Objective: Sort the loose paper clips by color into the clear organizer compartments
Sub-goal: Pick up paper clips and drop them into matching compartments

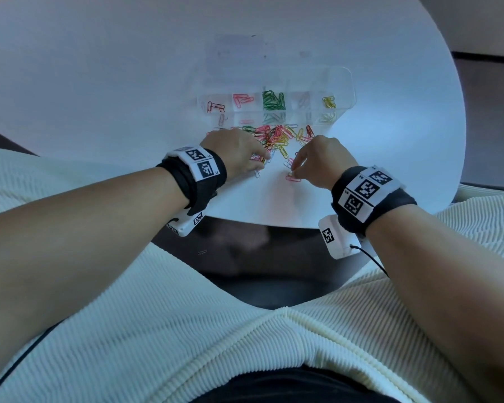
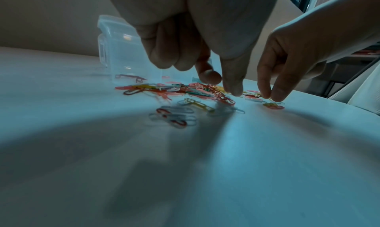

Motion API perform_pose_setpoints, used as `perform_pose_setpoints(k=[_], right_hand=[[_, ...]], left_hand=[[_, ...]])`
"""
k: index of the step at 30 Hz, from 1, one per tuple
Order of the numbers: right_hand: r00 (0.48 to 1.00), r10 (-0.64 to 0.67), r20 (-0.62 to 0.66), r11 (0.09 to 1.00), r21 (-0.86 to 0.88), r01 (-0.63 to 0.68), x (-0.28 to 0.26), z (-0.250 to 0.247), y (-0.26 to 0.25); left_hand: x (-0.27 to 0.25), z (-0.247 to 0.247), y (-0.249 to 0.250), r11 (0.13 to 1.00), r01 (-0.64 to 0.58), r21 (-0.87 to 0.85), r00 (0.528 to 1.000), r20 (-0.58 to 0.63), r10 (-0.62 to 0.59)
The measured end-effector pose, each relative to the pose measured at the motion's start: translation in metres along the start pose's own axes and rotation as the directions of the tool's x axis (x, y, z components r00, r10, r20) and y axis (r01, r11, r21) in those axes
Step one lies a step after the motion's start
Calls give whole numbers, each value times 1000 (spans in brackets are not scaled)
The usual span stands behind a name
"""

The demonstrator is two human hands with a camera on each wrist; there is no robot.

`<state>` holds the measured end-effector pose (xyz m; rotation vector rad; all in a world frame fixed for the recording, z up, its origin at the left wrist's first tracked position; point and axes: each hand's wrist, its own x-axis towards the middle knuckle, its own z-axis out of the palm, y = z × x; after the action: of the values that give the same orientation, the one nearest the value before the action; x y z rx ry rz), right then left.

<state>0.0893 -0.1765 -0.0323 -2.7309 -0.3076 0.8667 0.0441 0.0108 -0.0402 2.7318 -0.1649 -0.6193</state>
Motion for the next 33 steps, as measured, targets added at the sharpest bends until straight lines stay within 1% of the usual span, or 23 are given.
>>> perform_pose_setpoints(k=[4, 10, 12, 14, 16, 18, 20, 22, 23, 24, 25, 26, 27, 28, 29, 30, 31, 32, 33], right_hand=[[999, 48, -19, 999, 12, -48, -2, 4, 4], [995, 51, -81, 999, 11, -50, -3, 9, 3], [993, 47, -104, 999, 0, -47, -4, 11, 1], [993, 41, -111, 999, 3, -41, -5, 13, 1], [993, 37, -113, 998, 64, -30, -6, 13, 1], [987, 16, -162, 990, 144, 8, -5, 9, 4], [965, 12, -260, 983, 179, 36, -1, 2, 7], [934, 47, -355, 972, 231, 38, 2, -7, 9], [922, 80, -378, 957, 287, 35, 4, -11, 9], [918, 120, -379, 929, 370, 31, 6, -14, 11], [921, 168, -350, 877, 480, 22, 8, -14, 12], [934, 220, -282, 790, 614, 0, 9, -14, 15], [947, 265, -181, 652, 757, -37, 9, -12, 16], [954, 288, -78, 509, 857, -84, 9, -10, 19], [957, 291, -6, 422, 898, -123, 8, -8, 23], [956, 294, 22, 423, 893, -151, 8, -7, 26], [955, 295, 15, 492, 855, -165, 8, -6, 28], [956, 291, -31, 617, 770, -163, 7, -6, 29], [957, 271, -105, 743, 654, -139, 8, -5, 31]], left_hand=[[2, 4, -4, 998, 65, -17, 998, -15, -65], [4, 5, -9, 990, 132, -39, 990, -51, -134], [4, 5, -9, 993, 112, -32, 992, -61, -114], [4, 7, -7, 998, 66, -18, 995, -79, -67], [4, 9, -5, 999, 33, 2, 996, -87, -32], [3, 13, -4, 1000, 23, 20, 997, -71, -22], [4, 15, -3, 999, 39, 18, 998, -58, -38], [5, 14, -4, 998, 65, -5, 997, -51, -65], [6, 13, -4, 997, 72, -15, 996, -45, -72], [7, 12, -4, 997, 74, -23, 996, -39, -75], [7, 10, -4, 997, 77, -32, 996, -32, -78], [7, 9, -3, 996, 81, -43, 996, -26, -83], [7, 9, -3, 995, 87, -56, 996, -16, -88], [7, 9, -3, 993, 92, -69, 996, -6, -92], [6, 9, -2, 992, 93, -83, 996, 2, -93], [6, 9, -2, 991, 91, -94, 996, 9, -91], [5, 9, -1, 991, 85, -101, 996, 14, -84], [4, 8, -1, 991, 75, -107, 997, 16, -74], [4, 7, 0, 991, 64, -117, 998, 13, -62]])
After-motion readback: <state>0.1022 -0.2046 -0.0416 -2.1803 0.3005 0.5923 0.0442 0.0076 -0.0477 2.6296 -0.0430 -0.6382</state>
